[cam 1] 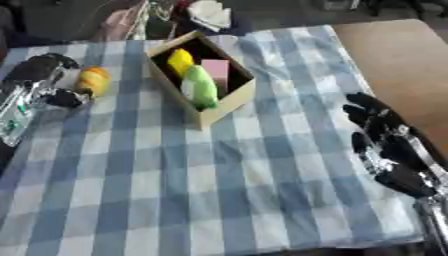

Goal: Pick up objects on the table and place them in the box.

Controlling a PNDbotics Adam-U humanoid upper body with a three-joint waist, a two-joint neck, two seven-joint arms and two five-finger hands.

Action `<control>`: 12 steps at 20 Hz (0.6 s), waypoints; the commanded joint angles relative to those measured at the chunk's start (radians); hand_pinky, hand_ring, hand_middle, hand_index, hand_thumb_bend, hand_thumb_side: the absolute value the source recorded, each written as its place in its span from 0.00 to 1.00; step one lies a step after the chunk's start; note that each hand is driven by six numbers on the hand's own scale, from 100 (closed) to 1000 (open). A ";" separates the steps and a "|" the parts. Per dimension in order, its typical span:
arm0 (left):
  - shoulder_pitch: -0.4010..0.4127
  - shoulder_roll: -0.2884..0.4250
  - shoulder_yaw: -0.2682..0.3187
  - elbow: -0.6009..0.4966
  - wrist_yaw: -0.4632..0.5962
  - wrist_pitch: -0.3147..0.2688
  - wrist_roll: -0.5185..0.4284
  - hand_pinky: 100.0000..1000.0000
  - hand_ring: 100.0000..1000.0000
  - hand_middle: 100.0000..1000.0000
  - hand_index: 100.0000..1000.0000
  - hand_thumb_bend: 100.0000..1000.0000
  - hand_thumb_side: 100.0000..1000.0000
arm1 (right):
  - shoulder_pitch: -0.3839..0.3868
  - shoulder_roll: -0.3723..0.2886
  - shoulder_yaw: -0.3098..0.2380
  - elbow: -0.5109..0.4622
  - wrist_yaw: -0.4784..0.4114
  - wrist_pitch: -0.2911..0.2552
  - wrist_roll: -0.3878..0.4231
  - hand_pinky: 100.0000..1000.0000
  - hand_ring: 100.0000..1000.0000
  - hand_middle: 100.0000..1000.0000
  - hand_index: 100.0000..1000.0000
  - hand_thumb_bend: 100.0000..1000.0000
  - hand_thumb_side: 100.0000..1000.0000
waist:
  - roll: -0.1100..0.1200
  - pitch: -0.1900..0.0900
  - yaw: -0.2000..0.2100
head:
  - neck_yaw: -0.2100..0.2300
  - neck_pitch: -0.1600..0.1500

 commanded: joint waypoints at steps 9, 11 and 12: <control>-0.018 -0.025 -0.007 0.033 -0.024 0.011 0.063 0.66 0.59 0.63 0.78 0.24 0.10 | -0.016 -0.010 -0.003 -0.011 -0.006 -0.005 -0.002 1.00 0.96 0.97 1.00 0.00 0.31 | -0.010 0.004 -0.010 | 0.007 -0.018; -0.018 -0.029 -0.007 0.034 -0.034 0.012 0.069 0.62 0.53 0.54 0.72 0.21 0.08 | -0.015 -0.010 -0.003 -0.011 -0.006 -0.005 -0.001 1.00 0.96 0.97 1.00 0.00 0.31 | -0.010 0.003 -0.010 | 0.006 -0.017; -0.018 -0.030 -0.006 0.032 -0.036 0.013 0.078 0.61 0.51 0.52 0.70 0.21 0.07 | -0.015 -0.010 -0.003 -0.011 -0.006 -0.005 -0.001 1.00 0.96 0.97 1.00 0.00 0.31 | -0.010 0.003 -0.009 | 0.005 -0.017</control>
